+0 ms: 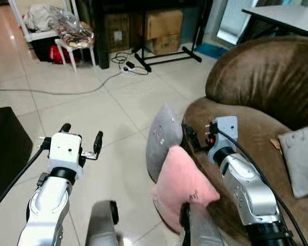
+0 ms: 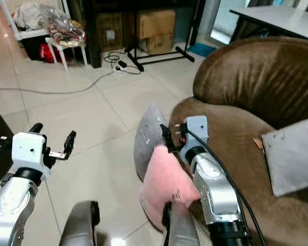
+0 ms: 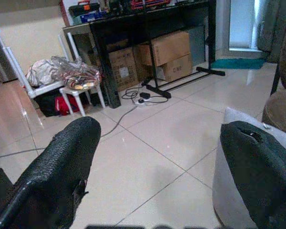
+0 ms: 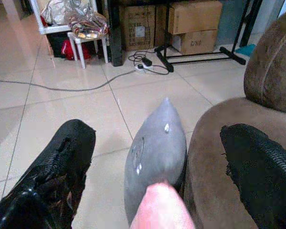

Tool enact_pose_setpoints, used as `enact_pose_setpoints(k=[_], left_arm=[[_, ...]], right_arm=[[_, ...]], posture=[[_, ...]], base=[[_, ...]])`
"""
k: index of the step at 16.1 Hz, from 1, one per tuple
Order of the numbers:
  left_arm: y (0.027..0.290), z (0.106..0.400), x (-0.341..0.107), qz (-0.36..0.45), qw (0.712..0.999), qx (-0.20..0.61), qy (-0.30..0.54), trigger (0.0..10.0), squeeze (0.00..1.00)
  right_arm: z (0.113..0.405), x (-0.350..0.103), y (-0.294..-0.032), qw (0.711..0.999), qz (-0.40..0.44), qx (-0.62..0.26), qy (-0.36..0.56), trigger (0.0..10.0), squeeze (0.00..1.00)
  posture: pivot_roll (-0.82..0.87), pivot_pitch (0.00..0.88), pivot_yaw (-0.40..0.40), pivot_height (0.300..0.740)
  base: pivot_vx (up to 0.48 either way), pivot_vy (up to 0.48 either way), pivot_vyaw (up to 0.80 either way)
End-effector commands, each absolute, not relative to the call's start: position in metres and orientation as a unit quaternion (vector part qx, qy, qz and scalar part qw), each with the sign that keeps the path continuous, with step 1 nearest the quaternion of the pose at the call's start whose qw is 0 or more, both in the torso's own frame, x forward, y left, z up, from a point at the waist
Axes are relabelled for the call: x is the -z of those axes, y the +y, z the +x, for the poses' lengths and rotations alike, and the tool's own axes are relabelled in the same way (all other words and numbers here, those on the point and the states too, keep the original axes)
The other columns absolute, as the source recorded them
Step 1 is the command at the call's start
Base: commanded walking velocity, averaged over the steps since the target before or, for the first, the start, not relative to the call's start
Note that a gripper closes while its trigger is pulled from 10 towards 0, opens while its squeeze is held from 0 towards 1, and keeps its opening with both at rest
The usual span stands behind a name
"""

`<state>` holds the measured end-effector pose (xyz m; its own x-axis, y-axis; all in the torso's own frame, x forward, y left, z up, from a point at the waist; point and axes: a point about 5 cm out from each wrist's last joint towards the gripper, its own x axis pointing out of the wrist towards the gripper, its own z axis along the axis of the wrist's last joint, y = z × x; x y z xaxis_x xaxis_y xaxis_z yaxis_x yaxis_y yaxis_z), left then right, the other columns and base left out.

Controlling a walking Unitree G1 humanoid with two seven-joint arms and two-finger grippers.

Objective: Move the pillow to the sofa from floor

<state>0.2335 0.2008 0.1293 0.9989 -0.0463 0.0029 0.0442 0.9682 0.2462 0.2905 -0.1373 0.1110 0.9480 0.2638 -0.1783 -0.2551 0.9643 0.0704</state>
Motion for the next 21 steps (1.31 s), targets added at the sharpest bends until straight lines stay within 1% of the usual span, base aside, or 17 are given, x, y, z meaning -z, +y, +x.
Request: enact_pose_setpoints(k=[1,4,7,9,11,12,13,16,18,19,20,21], left_arm=[[0.197,0.233,-0.125,0.132,0.991,0.037,0.007,10.0,0.00],[0.196,0.234,-0.124,0.137,0.990,0.042,0.009,10.0,0.00],[0.199,0.233,-0.125,0.140,0.989,0.038,0.010,10.0,0.00],[0.201,0.233,-0.124,0.146,0.989,0.035,0.011,10.0,0.00],[0.201,0.233,-0.124,0.149,0.988,0.035,0.013,10.0,0.00],[0.201,0.231,-0.124,0.150,0.988,0.039,0.017,10.0,0.00],[0.201,0.230,-0.124,0.152,0.987,0.042,0.019,10.0,0.00],[0.199,0.224,-0.120,0.167,0.982,0.076,0.035,10.0,0.00],[0.198,0.221,-0.122,0.170,0.981,0.087,0.037,10.0,0.00],[0.197,0.217,-0.123,0.172,0.979,0.097,0.041,10.0,0.00],[0.192,0.209,-0.124,0.170,0.977,0.117,0.051,10.0,0.00],[0.191,0.207,-0.124,0.169,0.977,0.121,0.054,10.0,0.00]], right_arm=[[0.294,-0.108,-0.136,0.983,0.020,-0.143,0.110,10.0,0.00],[0.299,-0.104,-0.137,0.982,0.012,-0.145,0.123,10.0,0.00],[0.304,-0.102,-0.137,0.980,0.014,-0.142,0.135,10.0,0.00],[0.307,-0.102,-0.133,0.978,0.027,-0.161,0.130,10.0,0.00],[0.309,-0.098,-0.134,0.976,0.022,-0.168,0.140,10.0,0.00],[0.312,-0.097,-0.135,0.974,0.026,-0.172,0.142,10.0,1.00],[0.313,-0.096,-0.135,0.974,0.029,-0.173,0.145,10.0,1.00],[0.323,-0.078,-0.137,0.966,0.000,-0.172,0.192,10.0,1.00],[0.326,-0.074,-0.137,0.966,-0.001,-0.167,0.196,10.0,1.00],[0.330,-0.072,-0.139,0.967,0.005,-0.156,0.200,10.0,1.00],[0.336,-0.066,-0.140,0.967,-0.004,-0.139,0.214,10.0,1.00],[0.337,-0.064,-0.140,0.967,-0.006,-0.136,0.217,10.0,1.00]], posture=[[-0.02,0.000,-0.054,0.510],[-0.02,0.000,-0.053,0.485],[-0.02,0.000,-0.061,0.450],[-0.01,0.000,-0.074,0.437],[-0.01,0.000,-0.087,0.437],[0.00,0.000,-0.093,0.437],[-0.01,0.000,-0.095,0.437],[0.00,0.000,-0.088,0.437],[0.01,0.000,-0.074,0.437],[0.01,0.000,-0.065,0.437],[0.01,0.000,-0.052,0.437],[0.01,0.000,-0.052,0.437]], base=[[0.000,0.000,0.00],[0.000,0.000,0.00],[0.000,0.000,0.00],[0.000,0.000,0.00],[0.000,0.000,0.00],[0.000,0.000,0.00],[0.000,0.000,0.00],[0.000,0.000,0.00],[0.000,0.000,0.00],[0.000,0.000,0.00],[0.000,0.000,0.00],[0.000,0.000,0.00]])
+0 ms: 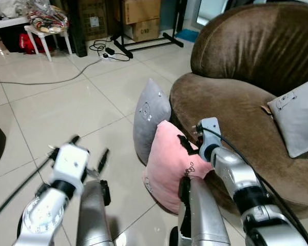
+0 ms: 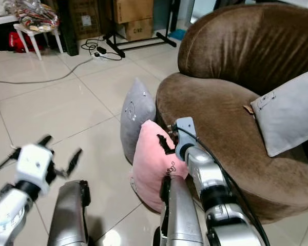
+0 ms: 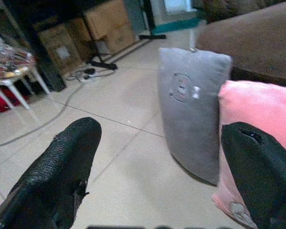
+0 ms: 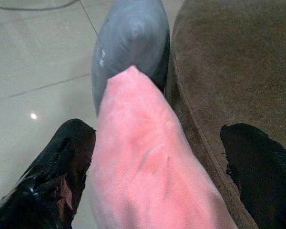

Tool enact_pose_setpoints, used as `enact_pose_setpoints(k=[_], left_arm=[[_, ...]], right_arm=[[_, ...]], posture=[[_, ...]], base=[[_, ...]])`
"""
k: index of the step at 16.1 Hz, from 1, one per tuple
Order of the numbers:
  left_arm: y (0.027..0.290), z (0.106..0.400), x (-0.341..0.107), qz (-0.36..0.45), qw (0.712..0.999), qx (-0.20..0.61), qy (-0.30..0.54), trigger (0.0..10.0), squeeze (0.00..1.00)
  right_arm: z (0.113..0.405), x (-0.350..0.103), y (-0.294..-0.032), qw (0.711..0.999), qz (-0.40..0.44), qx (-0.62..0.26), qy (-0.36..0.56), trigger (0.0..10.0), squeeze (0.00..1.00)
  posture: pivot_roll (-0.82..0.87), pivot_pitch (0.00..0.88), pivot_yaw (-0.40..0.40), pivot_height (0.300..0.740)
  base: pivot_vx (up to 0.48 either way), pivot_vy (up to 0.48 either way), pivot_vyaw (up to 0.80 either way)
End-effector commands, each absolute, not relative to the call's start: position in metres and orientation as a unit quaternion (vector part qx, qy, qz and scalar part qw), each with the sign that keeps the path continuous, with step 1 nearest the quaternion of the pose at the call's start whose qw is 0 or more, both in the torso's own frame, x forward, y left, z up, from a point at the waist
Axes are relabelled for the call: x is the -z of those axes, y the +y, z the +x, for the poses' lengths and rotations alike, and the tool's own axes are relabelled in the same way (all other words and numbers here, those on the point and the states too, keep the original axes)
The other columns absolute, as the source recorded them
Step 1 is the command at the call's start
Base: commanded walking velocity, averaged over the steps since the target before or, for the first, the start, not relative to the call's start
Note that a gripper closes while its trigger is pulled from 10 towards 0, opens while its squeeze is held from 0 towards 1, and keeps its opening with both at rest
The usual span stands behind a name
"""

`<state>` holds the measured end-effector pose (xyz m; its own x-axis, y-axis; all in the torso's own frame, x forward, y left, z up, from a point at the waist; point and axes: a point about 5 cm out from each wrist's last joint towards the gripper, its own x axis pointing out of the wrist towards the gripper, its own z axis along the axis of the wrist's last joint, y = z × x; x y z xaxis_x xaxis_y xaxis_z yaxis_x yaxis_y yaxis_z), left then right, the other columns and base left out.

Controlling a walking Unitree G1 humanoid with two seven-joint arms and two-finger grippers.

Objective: Move the pillow to the sofa from floor

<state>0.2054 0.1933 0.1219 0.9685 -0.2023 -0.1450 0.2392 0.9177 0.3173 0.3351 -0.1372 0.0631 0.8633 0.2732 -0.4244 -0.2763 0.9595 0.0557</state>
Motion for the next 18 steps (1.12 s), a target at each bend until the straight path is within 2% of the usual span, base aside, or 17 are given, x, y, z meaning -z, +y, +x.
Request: enact_pose_setpoints(k=[1,3,7,8,13,18], left_arm=[[0.190,0.200,-0.124,0.170,0.975,0.129,0.063,10.0,0.00],[0.191,0.187,-0.125,0.173,0.972,0.139,0.078,10.0,0.00],[0.192,0.162,-0.129,0.176,0.967,0.147,0.108,10.0,0.00],[0.193,0.155,-0.130,0.181,0.965,0.149,0.118,10.0,0.00],[0.204,0.134,-0.140,0.196,0.958,0.148,0.148,10.0,0.00],[0.206,0.116,-0.149,0.198,0.954,0.148,0.170,10.0,0.00]], right_arm=[[0.338,-0.062,-0.136,0.967,-0.009,-0.133,0.218,10.0,1.00],[0.340,-0.057,-0.128,0.965,-0.023,-0.138,0.223,10.0,1.00],[0.335,-0.042,-0.119,0.954,-0.103,-0.152,0.238,10.0,1.00],[0.335,-0.039,-0.119,0.957,-0.110,-0.123,0.239,10.0,0.00],[0.337,-0.036,-0.124,0.958,-0.136,-0.055,0.247,10.0,0.00],[0.333,-0.030,-0.153,0.942,-0.196,0.028,0.272,10.0,0.00]], posture=[[0.01,0.000,-0.049,0.437],[0.02,0.029,-0.044,0.437],[0.05,0.083,-0.042,0.437],[0.07,0.102,-0.038,0.437],[0.10,0.160,-0.026,0.437],[0.12,0.182,-0.020,0.437]], base=[[0.000,0.000,0.00],[0.000,0.000,0.00],[0.000,0.000,0.00],[0.000,0.000,0.00],[0.000,0.000,0.00],[0.000,0.000,0.00]])
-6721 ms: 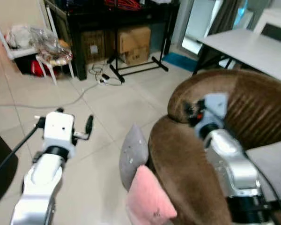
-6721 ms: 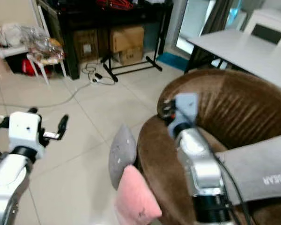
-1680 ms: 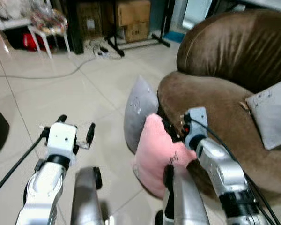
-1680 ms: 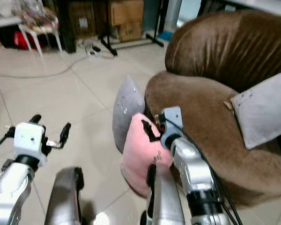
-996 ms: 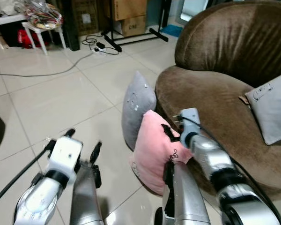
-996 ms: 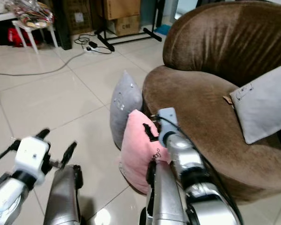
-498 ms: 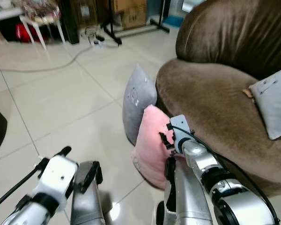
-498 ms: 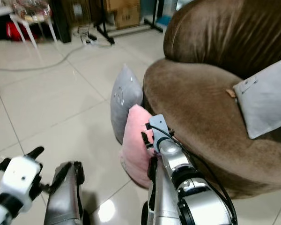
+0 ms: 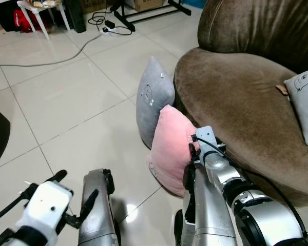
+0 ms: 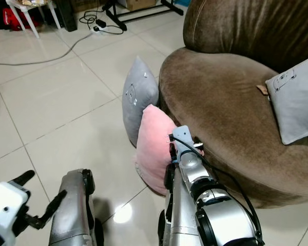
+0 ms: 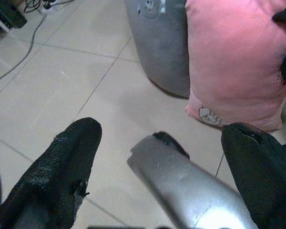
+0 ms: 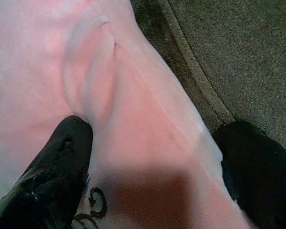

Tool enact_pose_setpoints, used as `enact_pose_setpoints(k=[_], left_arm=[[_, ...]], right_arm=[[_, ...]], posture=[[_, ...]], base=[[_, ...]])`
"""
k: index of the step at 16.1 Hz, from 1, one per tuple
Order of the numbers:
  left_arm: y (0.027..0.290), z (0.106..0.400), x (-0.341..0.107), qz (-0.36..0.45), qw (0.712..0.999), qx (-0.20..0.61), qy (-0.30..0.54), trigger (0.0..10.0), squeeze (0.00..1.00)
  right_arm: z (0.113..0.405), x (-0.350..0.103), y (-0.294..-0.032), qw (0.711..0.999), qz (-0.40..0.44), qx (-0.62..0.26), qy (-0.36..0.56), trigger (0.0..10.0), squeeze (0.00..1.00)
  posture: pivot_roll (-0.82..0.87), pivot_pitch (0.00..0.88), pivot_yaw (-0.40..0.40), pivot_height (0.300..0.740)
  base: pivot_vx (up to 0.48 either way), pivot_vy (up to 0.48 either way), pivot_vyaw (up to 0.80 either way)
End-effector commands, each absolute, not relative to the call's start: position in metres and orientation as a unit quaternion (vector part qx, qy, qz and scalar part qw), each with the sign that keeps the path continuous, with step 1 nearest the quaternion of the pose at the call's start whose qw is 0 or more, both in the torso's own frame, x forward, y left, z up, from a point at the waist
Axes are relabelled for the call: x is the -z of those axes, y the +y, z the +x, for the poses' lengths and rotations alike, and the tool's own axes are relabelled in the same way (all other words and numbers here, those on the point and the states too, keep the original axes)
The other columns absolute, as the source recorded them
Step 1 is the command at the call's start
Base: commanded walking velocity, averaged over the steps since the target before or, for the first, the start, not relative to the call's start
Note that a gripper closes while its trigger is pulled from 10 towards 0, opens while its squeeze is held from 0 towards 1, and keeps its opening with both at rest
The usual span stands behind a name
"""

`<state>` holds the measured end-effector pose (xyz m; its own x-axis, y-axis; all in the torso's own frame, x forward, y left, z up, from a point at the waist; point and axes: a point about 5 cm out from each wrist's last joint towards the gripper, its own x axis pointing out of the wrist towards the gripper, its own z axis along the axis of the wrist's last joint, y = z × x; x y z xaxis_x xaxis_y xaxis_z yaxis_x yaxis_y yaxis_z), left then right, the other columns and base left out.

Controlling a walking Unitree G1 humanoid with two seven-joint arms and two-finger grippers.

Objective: Move the pillow to the sofa from floor

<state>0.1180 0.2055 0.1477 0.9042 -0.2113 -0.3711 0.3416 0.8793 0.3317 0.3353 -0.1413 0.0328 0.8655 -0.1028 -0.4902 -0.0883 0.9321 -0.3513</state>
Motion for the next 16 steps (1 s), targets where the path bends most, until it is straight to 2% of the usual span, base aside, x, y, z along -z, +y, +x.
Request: enact_pose_setpoints(k=[1,4,5,6,7,8,16], left_arm=[[0.206,0.113,-0.150,0.198,0.953,0.150,0.175,10.0,0.00],[0.210,0.108,-0.151,0.199,0.951,0.145,0.185,10.0,0.00],[0.210,0.108,-0.151,0.198,0.951,0.145,0.186,10.0,0.00],[0.210,0.107,-0.151,0.197,0.951,0.146,0.188,10.0,0.00],[0.209,0.108,-0.151,0.196,0.951,0.146,0.188,10.0,0.00],[0.208,0.107,-0.150,0.192,0.950,0.154,0.193,10.0,0.00],[0.200,0.100,-0.146,0.157,0.938,0.217,0.219,10.0,0.00]], right_arm=[[0.333,-0.030,-0.155,0.937,-0.212,0.031,0.275,10.0,0.00],[0.327,-0.021,-0.150,0.924,-0.223,0.002,0.310,10.0,0.00],[0.324,-0.016,-0.146,0.919,-0.214,-0.018,0.330,9.5,0.00],[0.321,-0.013,-0.143,0.915,-0.209,-0.032,0.343,4.6,0.00],[0.320,-0.012,-0.142,0.914,-0.209,-0.035,0.346,4.6,0.00],[0.318,-0.009,-0.140,0.910,-0.210,-0.051,0.355,0.0,0.00],[0.317,-0.009,-0.126,0.909,-0.176,-0.088,0.367,0.0,0.00]], posture=[[0.12,0.185,-0.022,0.437],[0.13,0.194,-0.029,0.437],[0.13,0.191,-0.031,0.437],[0.13,0.188,-0.033,0.437],[0.13,0.185,-0.033,0.437],[0.13,0.180,-0.036,0.437],[0.12,0.153,-0.040,0.437]], base=[[0.000,0.000,0.00],[0.000,0.000,0.00],[0.000,0.000,0.00],[0.000,0.000,0.00],[0.000,0.000,0.00],[0.000,0.000,0.00],[0.000,0.000,0.00]])
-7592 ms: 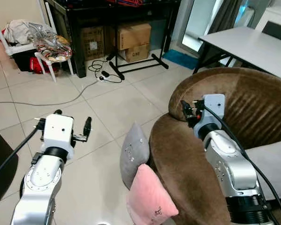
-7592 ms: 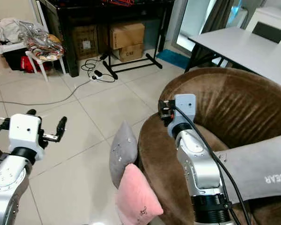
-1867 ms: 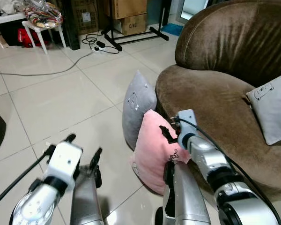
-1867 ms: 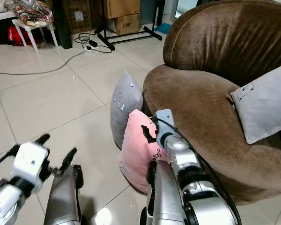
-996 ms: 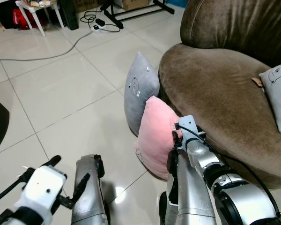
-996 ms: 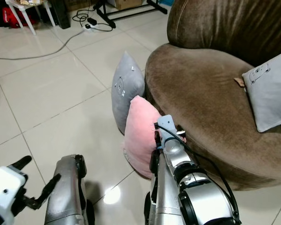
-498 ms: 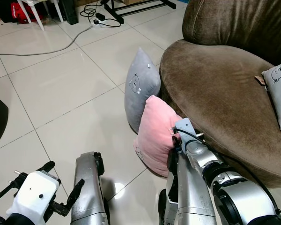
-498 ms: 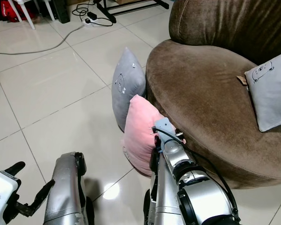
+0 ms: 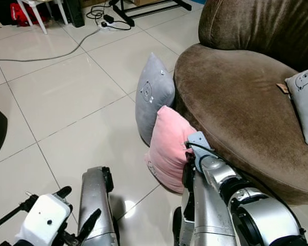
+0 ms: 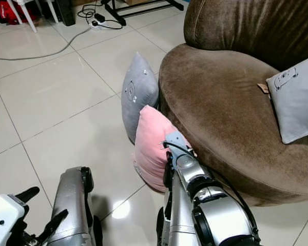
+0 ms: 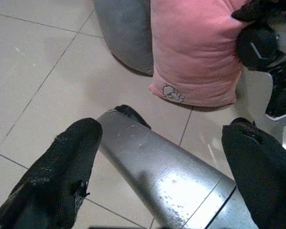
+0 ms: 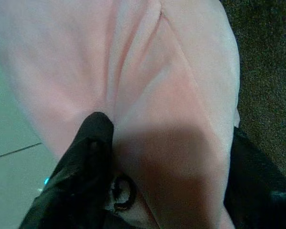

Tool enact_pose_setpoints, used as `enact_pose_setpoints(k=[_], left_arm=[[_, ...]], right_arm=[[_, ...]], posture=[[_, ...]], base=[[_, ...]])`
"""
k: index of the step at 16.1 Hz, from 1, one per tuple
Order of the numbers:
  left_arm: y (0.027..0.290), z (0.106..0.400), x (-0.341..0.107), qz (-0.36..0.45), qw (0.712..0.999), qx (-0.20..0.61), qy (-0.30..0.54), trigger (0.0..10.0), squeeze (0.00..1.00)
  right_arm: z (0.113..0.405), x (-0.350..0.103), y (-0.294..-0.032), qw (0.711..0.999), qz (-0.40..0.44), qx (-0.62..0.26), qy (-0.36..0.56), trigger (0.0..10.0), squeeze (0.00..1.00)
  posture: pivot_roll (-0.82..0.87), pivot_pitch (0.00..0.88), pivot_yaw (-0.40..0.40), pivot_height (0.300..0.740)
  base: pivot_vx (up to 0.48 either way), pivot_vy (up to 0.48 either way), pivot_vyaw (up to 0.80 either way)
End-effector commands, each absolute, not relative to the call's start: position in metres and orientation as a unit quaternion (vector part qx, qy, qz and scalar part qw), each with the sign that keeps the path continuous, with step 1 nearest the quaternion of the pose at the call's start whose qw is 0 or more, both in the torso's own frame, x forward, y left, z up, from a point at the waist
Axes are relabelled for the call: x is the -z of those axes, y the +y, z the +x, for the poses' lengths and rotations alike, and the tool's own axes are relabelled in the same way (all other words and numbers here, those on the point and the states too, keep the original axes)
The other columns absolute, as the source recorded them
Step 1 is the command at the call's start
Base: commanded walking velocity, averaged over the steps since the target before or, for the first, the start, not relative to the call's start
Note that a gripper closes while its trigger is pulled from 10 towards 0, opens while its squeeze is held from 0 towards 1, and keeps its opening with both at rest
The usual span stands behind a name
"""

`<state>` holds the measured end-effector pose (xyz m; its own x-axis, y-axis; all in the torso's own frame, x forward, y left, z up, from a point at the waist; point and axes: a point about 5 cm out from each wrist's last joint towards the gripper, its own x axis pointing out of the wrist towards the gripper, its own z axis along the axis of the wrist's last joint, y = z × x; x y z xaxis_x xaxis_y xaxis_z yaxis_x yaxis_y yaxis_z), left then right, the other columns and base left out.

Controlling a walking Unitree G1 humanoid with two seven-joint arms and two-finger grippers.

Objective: Move the pillow to the sofa from floor

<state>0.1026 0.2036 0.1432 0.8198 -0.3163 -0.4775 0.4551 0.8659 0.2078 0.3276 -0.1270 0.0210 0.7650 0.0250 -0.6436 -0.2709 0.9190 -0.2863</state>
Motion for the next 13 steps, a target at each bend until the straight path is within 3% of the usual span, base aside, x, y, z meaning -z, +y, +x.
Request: enact_pose_setpoints(k=[1,7,13], left_arm=[[0.198,0.102,-0.148,0.147,0.940,0.222,0.212,10.0,0.00],[0.181,0.097,-0.159,0.051,0.940,0.284,0.183,10.0,0.00],[0.203,0.109,-0.152,0.065,0.943,0.273,0.180,10.0,0.00]], right_arm=[[0.318,-0.011,-0.124,0.912,-0.169,-0.091,0.363,0.0,0.00],[0.318,-0.011,-0.115,0.918,-0.134,-0.111,0.355,0.0,0.00],[0.312,-0.007,-0.101,0.924,-0.103,-0.139,0.341,0.0,0.00]], posture=[[0.12,0.149,-0.041,0.437],[0.12,0.140,-0.047,0.437],[0.12,0.104,-0.079,0.437]], base=[[0.000,0.000,0.00],[0.000,0.000,0.00],[0.000,0.000,0.00]])
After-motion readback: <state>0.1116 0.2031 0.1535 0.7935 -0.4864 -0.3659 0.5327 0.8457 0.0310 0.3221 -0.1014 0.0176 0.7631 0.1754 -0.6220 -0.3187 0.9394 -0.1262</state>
